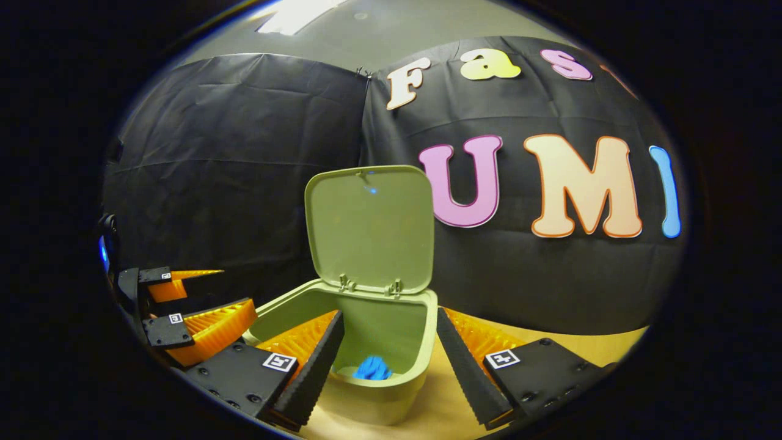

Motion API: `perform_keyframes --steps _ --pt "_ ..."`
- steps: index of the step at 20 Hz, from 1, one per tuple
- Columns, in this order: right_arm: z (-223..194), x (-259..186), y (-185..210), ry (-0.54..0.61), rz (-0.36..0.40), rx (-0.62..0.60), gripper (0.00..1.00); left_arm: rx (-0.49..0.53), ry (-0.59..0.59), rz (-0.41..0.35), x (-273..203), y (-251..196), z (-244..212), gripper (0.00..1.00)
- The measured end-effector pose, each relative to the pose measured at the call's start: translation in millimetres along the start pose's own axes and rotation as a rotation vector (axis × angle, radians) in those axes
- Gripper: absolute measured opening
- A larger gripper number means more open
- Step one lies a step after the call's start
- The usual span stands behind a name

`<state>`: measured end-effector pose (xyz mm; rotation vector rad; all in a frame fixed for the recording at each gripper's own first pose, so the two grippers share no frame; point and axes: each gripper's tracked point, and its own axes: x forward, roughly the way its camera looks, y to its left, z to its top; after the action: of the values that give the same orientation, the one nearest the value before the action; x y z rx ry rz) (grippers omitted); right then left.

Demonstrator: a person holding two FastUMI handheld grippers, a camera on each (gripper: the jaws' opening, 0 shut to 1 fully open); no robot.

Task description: Press the lid of the desktop garbage bin to open it, pick up the crumpled paper on the desktop and throw it into the bin, then pick up the pop can on the desktop and drop it into the bin, and finally close the garbage bin lid.

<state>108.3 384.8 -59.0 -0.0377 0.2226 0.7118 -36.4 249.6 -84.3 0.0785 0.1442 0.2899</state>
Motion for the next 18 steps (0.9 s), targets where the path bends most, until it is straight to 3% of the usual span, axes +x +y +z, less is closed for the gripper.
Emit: perform_keyframes --steps 7,18 --pt "14 -67 -86 -0.087 -0.192 -0.005 0.98 -0.027 -0.022 -0.108 -8 -64 15 0.94" --pt "-20 -193 -203 -0.057 -0.458 0.028 0.98 -0.067 0.003 -0.315 -18 -184 18 0.94"
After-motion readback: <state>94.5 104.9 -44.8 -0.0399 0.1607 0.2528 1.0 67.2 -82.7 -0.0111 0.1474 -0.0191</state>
